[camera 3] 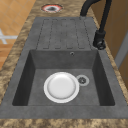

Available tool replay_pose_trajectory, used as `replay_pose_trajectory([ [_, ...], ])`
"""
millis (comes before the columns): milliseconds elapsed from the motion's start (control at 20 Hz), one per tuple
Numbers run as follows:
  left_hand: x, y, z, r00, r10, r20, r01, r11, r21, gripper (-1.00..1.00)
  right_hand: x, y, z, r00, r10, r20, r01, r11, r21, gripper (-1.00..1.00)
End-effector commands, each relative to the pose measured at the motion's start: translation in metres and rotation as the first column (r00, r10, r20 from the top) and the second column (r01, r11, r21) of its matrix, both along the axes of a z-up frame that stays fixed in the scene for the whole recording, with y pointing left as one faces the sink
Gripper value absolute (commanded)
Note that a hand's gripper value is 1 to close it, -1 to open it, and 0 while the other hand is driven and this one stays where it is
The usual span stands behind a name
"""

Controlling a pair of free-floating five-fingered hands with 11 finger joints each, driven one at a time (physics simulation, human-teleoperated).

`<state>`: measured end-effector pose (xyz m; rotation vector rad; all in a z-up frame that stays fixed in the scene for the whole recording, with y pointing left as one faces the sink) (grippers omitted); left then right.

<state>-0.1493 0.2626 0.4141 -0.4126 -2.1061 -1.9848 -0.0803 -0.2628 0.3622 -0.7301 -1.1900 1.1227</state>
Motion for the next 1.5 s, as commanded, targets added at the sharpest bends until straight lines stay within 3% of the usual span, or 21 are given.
replay_pose_trajectory([
  [0, 0.006, -0.014, 0.004, 0.9986, 0.053, 0.000, -0.053, 0.9986, 0.010, -1.00, 0.000, 0.000, 0.000, 1.000, 0.000, 0.000, 0.000, 1.000, 0.000, 0.00],
  [650, 0.036, -0.059, 0.034, 0.9991, 0.030, -0.031, -0.029, 0.9984, 0.049, -1.00, 0.000, 0.000, 0.000, 1.000, 0.000, 0.000, 0.000, 1.000, 0.000, 0.00],
  [850, 0.050, -0.073, 0.029, 0.9986, 0.038, -0.035, -0.036, 0.9984, 0.043, -1.00, 0.000, 0.000, 0.000, 1.000, 0.000, 0.000, 0.000, 1.000, 0.000, 0.00],
  [950, 0.054, -0.076, 0.018, 0.9974, 0.047, -0.056, -0.043, 0.9973, 0.059, -1.00, 0.000, 0.000, 0.000, 1.000, 0.000, 0.000, 0.000, 1.000, 0.000, 0.00],
  [1150, 0.057, -0.081, 0.013, 0.9968, 0.060, -0.053, -0.055, 0.9938, 0.097, -1.00, 0.000, 0.000, 0.000, 1.000, 0.000, 0.000, 0.000, 1.000, 0.000, 0.00],
  [1200, 0.055, -0.082, 0.014, 0.9960, 0.072, -0.052, -0.068, 0.9941, 0.085, -1.00, 0.000, 0.000, 0.000, 1.000, 0.000, 0.000, 0.000, 1.000, 0.000, 0.00],
  [1250, 0.060, -0.082, 0.016, 0.9974, 0.046, -0.056, -0.041, 0.9962, 0.077, -1.00, 0.000, 0.000, 0.000, 1.000, 0.000, 0.000, 0.000, 1.000, 0.000, 0.00],
  [1300, 0.060, -0.081, 0.015, 0.9991, 0.022, -0.036, -0.020, 0.9989, 0.043, -1.00, 0.000, 0.000, 0.000, 1.000, 0.000, 0.000, 0.000, 1.000, 0.000, 0.00],
  [1350, 0.057, -0.081, 0.015, 0.9998, 0.013, -0.017, -0.012, 0.9993, 0.035, -1.00, 0.000, 0.000, 0.000, 1.000, 0.000, 0.000, 0.000, 1.000, 0.000, 0.00],
  [1450, 0.057, -0.081, 0.015, 0.9998, 0.013, -0.016, -0.012, 0.9993, 0.035, -1.00, 0.000, 0.000, 0.000, 1.000, 0.000, 0.000, 0.000, 1.000, 0.000, 0.00],
])
